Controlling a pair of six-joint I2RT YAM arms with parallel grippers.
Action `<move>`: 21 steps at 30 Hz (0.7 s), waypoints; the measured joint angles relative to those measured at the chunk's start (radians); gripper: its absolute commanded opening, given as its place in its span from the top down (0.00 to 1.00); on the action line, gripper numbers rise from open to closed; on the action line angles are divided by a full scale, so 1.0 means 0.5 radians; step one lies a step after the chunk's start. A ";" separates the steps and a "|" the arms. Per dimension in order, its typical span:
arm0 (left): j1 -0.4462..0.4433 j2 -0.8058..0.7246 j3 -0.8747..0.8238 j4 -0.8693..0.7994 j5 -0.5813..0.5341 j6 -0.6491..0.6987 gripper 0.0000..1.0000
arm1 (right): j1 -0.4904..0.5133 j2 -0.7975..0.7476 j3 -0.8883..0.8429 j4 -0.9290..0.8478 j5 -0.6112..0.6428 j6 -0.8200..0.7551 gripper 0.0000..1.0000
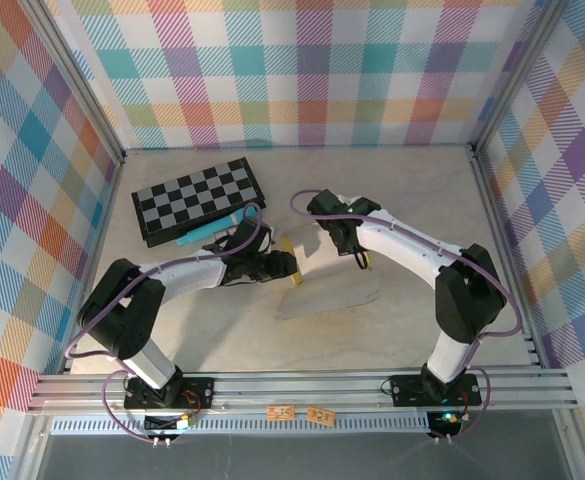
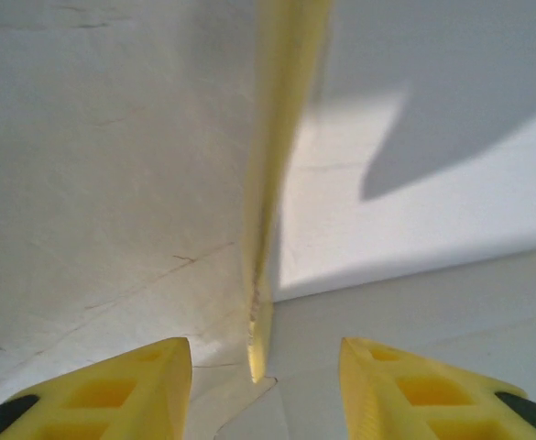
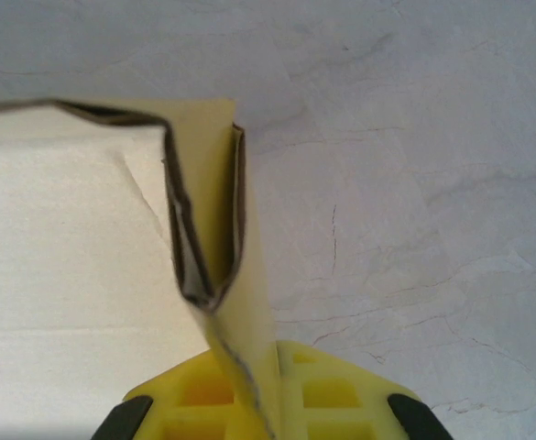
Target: Fold the paper box
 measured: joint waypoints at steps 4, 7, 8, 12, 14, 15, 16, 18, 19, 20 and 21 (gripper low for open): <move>0.027 -0.006 0.001 -0.025 -0.005 0.040 0.35 | -0.008 0.002 0.007 -0.006 -0.015 0.000 1.00; 0.068 -0.005 0.012 -0.029 -0.021 0.025 0.34 | -0.011 0.002 0.009 -0.008 -0.025 0.000 1.00; 0.084 -0.004 0.021 -0.027 -0.022 0.018 0.34 | -0.014 0.002 0.009 -0.008 -0.034 0.000 1.00; 0.155 0.066 0.071 0.037 -0.021 -0.025 0.39 | -0.024 0.002 0.009 -0.008 -0.057 0.000 1.00; 0.174 0.125 0.098 0.076 -0.016 -0.047 0.42 | -0.024 0.002 0.009 -0.008 -0.063 -0.001 1.00; 0.181 0.150 0.112 0.082 -0.013 -0.050 0.43 | -0.024 0.002 0.009 -0.008 -0.067 0.000 1.00; 0.184 0.173 0.127 0.085 -0.005 -0.051 0.45 | -0.024 0.002 0.009 -0.008 -0.069 -0.001 1.00; 0.184 0.207 0.147 0.098 0.008 -0.056 0.47 | -0.028 0.003 0.011 -0.009 -0.076 0.000 1.00; 0.184 0.219 0.153 0.108 0.018 -0.057 0.47 | -0.033 0.005 0.014 -0.008 -0.079 0.000 1.00; 0.184 0.224 0.157 0.117 0.024 -0.057 0.47 | -0.036 0.009 0.017 -0.008 -0.082 0.000 1.00; 0.182 0.231 0.162 0.121 0.033 -0.056 0.47 | -0.038 0.011 0.018 -0.008 -0.088 0.000 1.00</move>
